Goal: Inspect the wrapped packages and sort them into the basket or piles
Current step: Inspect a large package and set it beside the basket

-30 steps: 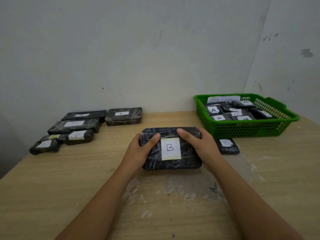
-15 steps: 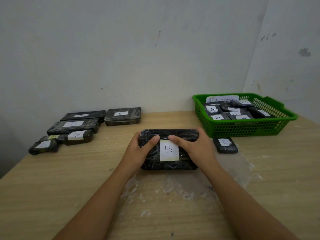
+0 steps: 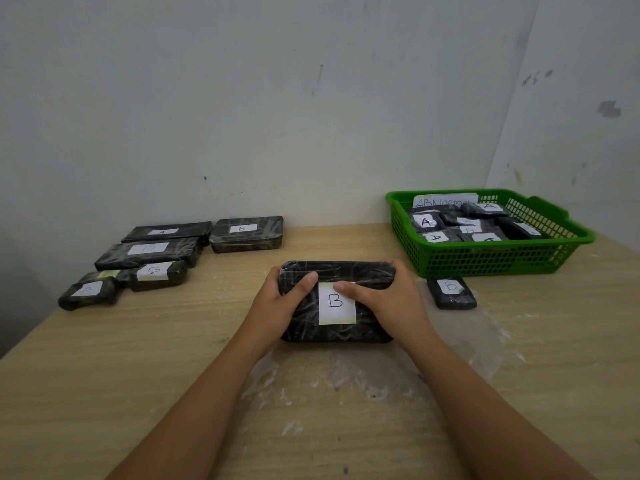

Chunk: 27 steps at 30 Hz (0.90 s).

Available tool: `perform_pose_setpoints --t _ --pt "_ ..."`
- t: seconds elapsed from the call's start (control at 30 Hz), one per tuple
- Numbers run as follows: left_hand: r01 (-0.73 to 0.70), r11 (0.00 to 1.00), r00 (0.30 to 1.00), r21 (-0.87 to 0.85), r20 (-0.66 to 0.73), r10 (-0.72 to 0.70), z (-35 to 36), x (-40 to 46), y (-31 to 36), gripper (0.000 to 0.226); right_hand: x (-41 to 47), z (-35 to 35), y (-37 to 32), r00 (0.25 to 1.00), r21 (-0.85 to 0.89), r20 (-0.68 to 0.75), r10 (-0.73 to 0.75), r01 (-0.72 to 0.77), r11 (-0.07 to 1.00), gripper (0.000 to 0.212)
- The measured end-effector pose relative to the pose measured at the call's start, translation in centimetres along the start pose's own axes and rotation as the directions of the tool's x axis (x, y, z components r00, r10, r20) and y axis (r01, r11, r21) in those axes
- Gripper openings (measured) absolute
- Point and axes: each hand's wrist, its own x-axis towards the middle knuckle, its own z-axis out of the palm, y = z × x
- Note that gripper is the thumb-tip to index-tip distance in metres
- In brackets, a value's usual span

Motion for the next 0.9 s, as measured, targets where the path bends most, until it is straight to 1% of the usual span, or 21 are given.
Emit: perform_pose_setpoints --t 0.07,0.2,0.4,0.5,0.57,0.7,0.83,0.9 --pt "0.008 1.0 1.0 0.002 0.017 -0.008 0.0 0.2 -0.3 0.061 0.0 0.1 0.1 1.0 0.004 -0.019 0.0 0.001 1.0 0.07" --pt "0.035 0.999 0.999 0.024 0.032 -0.036 -0.3 0.6 -0.8 0.085 0.3 0.0 0.4 1.0 -0.004 -0.008 0.012 -0.012 1.0 0.072" --pt "0.063 0.998 0.998 -0.018 -0.025 -0.064 -0.5 1.1 -0.6 0.088 0.8 0.0 0.9 0.995 0.017 0.099 0.011 -0.013 1.0 0.084" --pt "0.077 0.996 0.997 -0.045 -0.024 -0.078 -0.5 0.9 -0.5 0.084 0.9 0.1 1.2 0.994 0.008 0.113 -0.003 0.002 1.0 0.091" --pt "0.077 0.995 0.997 -0.057 -0.013 -0.078 -0.5 0.7 -0.4 0.081 0.7 0.0 1.2 0.994 -0.006 0.105 -0.014 0.014 1.0 0.089" --pt "0.034 0.999 0.998 -0.011 0.06 -0.033 -0.5 0.5 -0.2 0.092 0.5 0.1 1.0 0.996 0.004 0.078 -0.035 0.034 0.999 0.083" --pt "0.029 0.999 0.999 -0.019 0.025 -0.029 -0.3 0.3 -0.1 0.093 0.6 0.0 1.1 0.996 0.024 0.081 -0.043 0.041 0.999 0.081" --pt "0.048 0.997 0.999 -0.061 0.009 -0.048 -0.5 0.5 -0.1 0.095 0.7 -0.1 1.1 0.991 0.035 0.123 -0.056 0.052 0.998 0.078"
